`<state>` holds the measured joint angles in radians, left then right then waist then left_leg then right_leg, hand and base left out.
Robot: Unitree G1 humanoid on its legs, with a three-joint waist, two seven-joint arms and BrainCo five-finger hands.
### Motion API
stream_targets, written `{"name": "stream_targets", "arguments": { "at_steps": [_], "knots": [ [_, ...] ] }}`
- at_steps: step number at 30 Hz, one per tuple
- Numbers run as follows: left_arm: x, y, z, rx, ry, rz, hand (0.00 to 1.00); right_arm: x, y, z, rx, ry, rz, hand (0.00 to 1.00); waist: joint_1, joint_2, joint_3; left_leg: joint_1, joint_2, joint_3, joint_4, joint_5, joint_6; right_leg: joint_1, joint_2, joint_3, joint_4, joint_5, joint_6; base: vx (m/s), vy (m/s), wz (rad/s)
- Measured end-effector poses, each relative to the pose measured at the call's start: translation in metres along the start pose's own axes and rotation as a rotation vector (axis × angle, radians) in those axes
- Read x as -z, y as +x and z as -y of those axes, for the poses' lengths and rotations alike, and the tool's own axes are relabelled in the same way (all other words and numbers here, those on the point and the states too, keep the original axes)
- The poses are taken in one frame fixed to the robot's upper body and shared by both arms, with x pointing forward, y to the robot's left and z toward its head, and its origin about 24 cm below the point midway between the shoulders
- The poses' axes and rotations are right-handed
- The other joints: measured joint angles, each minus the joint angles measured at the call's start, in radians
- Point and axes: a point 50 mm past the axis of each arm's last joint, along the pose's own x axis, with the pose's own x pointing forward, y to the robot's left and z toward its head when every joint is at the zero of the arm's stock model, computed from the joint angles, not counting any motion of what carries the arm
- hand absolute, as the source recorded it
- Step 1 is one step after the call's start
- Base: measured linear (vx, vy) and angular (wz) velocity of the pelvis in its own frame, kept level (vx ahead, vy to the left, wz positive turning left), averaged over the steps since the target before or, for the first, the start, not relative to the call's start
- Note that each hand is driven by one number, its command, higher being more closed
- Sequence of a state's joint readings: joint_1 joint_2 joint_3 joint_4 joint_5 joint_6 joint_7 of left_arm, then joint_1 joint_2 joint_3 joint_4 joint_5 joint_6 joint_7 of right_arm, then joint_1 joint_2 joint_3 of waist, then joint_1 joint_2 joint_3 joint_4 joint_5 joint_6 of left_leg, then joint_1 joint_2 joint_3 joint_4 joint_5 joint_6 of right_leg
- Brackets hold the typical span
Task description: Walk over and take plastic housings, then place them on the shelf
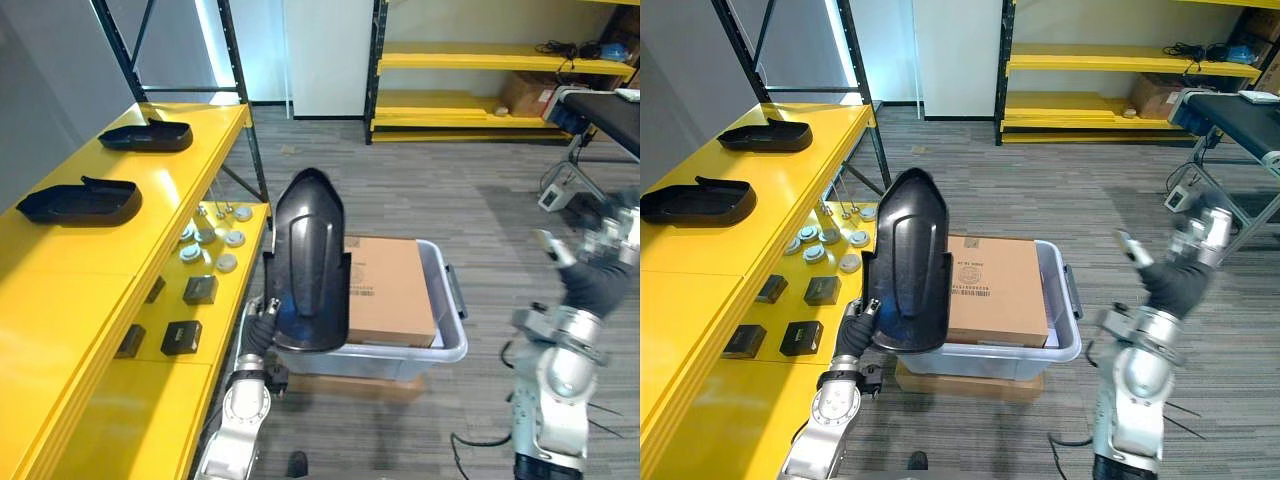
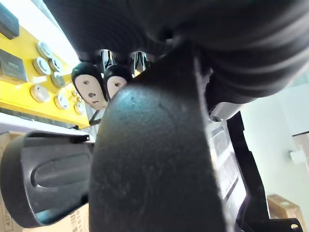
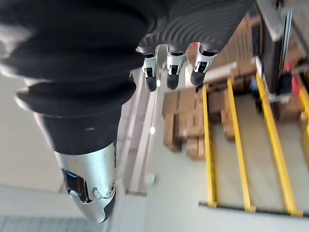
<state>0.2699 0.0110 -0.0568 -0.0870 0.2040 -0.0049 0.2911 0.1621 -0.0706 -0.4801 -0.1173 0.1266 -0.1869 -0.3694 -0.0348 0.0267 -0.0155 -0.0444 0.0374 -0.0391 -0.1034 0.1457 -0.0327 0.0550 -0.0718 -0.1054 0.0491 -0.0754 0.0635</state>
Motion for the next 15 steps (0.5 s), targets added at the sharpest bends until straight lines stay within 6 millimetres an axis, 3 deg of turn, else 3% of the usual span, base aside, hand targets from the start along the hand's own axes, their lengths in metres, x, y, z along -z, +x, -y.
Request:
{"name": "stream_targets", "arguments": {
  "at_steps": [1, 3, 4, 6, 8, 11, 15],
  "knots": [
    [0.001, -0.001, -0.002, -0.006, 0.001, -0.003, 1.00, 0.011, -0.003, 0.005, 0.006, -0.031, -0.055, 0.00, 0.000, 0.000, 0.000, 0.000, 0.000, 0.000, 0.000, 0.000, 0.000, 0.000, 0.000, 0.000, 0.000, 0.000, 0.000, 0.00, 0.000, 0.00],
    [0.006, -0.007, -0.008, -0.031, -0.003, -0.027, 1.00, 0.054, -0.022, 0.023, 0.022, -0.131, -0.274, 0.00, -0.001, 0.002, 0.000, 0.002, 0.000, 0.001, 0.000, -0.001, -0.001, 0.001, -0.001, -0.001, 0.002, -0.002, 0.000, 0.00, 0.000, 0.00],
    [0.007, -0.008, -0.009, -0.036, -0.008, -0.033, 1.00, 0.064, -0.029, 0.028, 0.023, -0.150, -0.325, 0.00, -0.001, 0.002, 0.000, 0.003, 0.000, 0.002, 0.000, -0.002, -0.003, 0.003, -0.001, -0.001, 0.003, -0.003, 0.000, 0.00, 0.000, 0.00],
    [0.011, -0.016, -0.012, -0.046, -0.043, -0.065, 1.00, 0.100, -0.061, 0.044, 0.013, -0.198, -0.538, 0.00, 0.001, 0.002, 0.001, 0.014, 0.006, 0.013, 0.000, -0.007, -0.005, 0.012, -0.003, -0.003, 0.011, -0.014, 0.003, 0.00, 0.000, 0.02],
    [0.015, -0.021, -0.015, -0.063, -0.061, -0.089, 1.00, 0.123, -0.087, 0.052, -0.007, -0.229, -0.689, 0.00, 0.005, 0.002, 0.002, 0.023, 0.008, 0.016, 0.000, -0.017, -0.012, 0.014, -0.003, -0.004, 0.024, -0.022, 0.001, -0.01, -0.005, -0.02],
    [0.018, -0.027, -0.021, -0.083, -0.092, -0.110, 1.00, 0.150, -0.128, 0.060, -0.041, -0.269, -0.898, 0.00, 0.021, 0.004, 0.003, 0.025, 0.014, 0.015, 0.000, -0.020, -0.008, 0.019, -0.002, -0.008, 0.024, -0.026, 0.005, -0.01, -0.005, 0.02],
    [0.021, -0.030, -0.021, -0.083, -0.125, -0.128, 1.00, 0.167, -0.162, 0.057, -0.133, -0.318, -1.054, 0.00, 0.035, 0.004, 0.008, 0.025, 0.015, 0.012, 0.000, -0.020, -0.008, 0.042, -0.004, -0.045, 0.049, -0.044, 0.007, -0.02, -0.024, 0.29]
  ]
}}
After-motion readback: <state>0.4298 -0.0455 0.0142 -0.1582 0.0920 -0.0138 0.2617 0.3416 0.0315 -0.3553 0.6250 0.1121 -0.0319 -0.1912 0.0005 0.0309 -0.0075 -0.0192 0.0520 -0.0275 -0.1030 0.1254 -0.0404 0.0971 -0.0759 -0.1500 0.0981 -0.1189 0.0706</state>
